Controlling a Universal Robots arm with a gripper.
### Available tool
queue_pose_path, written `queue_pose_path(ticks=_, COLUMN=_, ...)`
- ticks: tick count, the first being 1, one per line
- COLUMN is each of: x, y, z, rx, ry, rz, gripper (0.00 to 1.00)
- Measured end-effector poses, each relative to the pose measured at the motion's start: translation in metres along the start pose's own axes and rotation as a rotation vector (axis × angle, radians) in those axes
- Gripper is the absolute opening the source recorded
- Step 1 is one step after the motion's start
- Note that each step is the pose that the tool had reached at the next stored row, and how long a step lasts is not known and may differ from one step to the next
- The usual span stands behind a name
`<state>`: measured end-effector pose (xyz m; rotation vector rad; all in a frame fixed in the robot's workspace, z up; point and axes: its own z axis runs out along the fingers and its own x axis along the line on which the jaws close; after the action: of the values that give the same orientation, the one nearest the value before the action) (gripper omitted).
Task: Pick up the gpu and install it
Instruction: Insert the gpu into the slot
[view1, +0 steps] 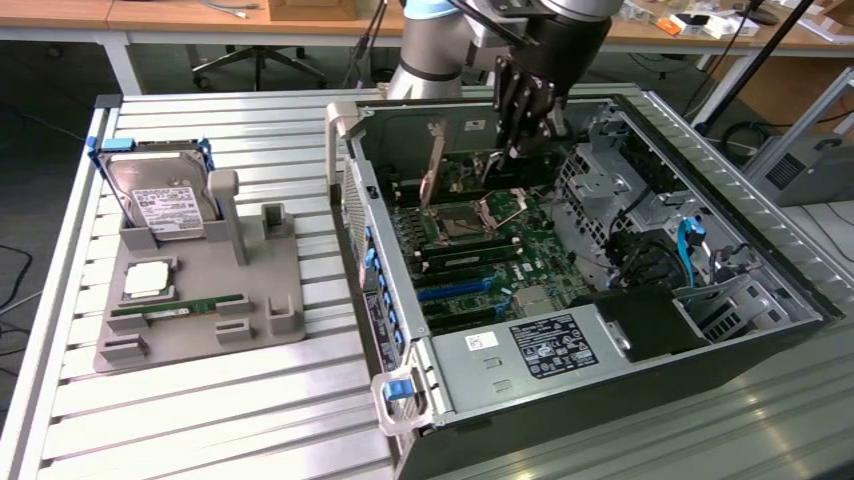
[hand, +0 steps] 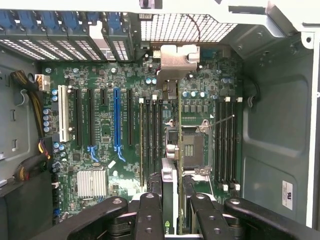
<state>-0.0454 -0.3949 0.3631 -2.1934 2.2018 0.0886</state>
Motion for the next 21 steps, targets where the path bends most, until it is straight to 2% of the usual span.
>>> queue_pose_path(ticks=21, x=0.0007, y=-0.0001, z=0.0063, rx=0.0000, ry=0.0001, rz=0.000, gripper=0.27)
